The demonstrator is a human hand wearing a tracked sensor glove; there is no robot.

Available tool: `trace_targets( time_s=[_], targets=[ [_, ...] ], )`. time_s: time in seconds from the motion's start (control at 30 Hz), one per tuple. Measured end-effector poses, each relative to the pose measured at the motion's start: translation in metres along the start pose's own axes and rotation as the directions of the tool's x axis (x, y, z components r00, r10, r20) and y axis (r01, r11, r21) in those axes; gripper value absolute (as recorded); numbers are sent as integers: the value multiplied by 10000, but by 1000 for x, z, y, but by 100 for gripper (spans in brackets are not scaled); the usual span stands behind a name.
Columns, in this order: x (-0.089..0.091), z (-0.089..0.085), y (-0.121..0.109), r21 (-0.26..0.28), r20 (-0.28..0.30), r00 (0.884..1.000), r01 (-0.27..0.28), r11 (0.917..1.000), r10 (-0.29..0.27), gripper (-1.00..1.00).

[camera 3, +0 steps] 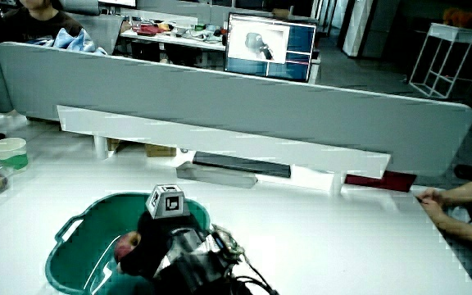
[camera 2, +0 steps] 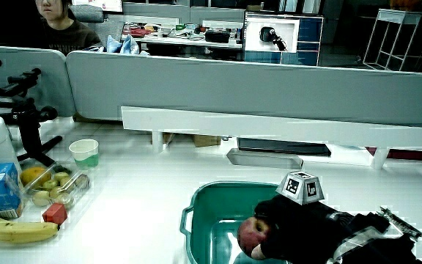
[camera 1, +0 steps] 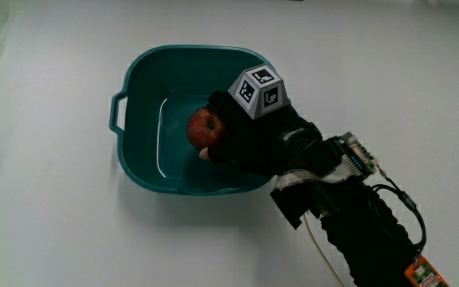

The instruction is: Pick apple from plate

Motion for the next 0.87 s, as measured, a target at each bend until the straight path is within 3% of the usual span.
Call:
trace_targets(
  time_s=[0.13,0.23,0.27,0.53,0.67,0.73,0.77,0.83,0.87],
  targets=[
    [7,5,-6,2,-249,9997,-15,10000,15,100],
    [13,14,-15,300,-272,9996,51,9995,-43,100],
    [18,12,-16,15,-512,9987,-54,10000,55,100],
    [37,30,-42,614,-515,9979,424,9972,-393,100],
    [56,27,-47,726,-970,9945,-316,9969,386,100],
    [66,27,-53,806,-1306,9904,-338,9962,442,100],
    [70,28,-57,965,-1105,9920,-498,9941,605,100],
    [74,34,-69,985,-1153,9932,-19,9951,133,100],
    [79,34,-71,1076,-1177,9923,-251,9939,378,100]
  ],
)
